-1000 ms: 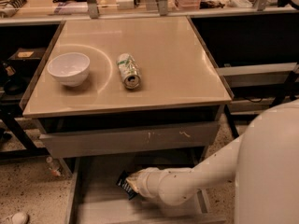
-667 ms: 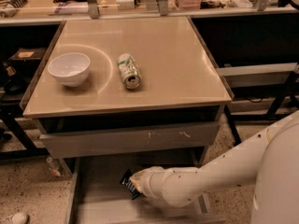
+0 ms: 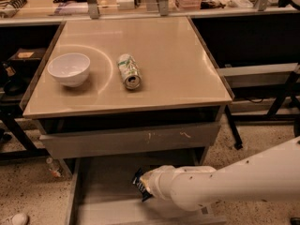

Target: Pick rxbar blueberry from middle drawer and place on counter

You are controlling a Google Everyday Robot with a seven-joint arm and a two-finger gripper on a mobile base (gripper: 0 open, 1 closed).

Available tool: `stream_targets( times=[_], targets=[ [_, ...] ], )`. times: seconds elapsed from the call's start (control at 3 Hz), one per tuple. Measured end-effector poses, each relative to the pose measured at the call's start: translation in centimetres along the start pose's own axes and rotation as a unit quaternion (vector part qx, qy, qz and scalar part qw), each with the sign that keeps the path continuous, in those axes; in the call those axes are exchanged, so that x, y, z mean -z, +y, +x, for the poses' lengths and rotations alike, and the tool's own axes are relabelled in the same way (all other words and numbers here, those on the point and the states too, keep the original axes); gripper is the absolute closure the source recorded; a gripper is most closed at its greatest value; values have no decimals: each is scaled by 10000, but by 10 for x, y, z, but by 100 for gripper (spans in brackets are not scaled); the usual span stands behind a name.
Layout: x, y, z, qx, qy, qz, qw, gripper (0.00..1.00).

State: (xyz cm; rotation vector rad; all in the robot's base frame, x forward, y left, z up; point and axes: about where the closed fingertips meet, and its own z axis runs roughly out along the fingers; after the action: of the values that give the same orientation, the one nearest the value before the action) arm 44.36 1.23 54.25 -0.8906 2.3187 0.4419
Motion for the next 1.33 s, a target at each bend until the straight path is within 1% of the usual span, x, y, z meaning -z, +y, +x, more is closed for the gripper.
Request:
stream_targets(
  times=[0.33, 0.67, 1.0, 1.33],
  targets=[
    [40, -6, -7, 0, 64, 277, 9996, 100],
    [41, -6, -7, 0, 64, 277, 9996, 100],
    [56, -14, -20, 72, -29, 408, 9991, 100],
    [88, -24, -38, 192, -136, 614, 9978, 100]
  ],
)
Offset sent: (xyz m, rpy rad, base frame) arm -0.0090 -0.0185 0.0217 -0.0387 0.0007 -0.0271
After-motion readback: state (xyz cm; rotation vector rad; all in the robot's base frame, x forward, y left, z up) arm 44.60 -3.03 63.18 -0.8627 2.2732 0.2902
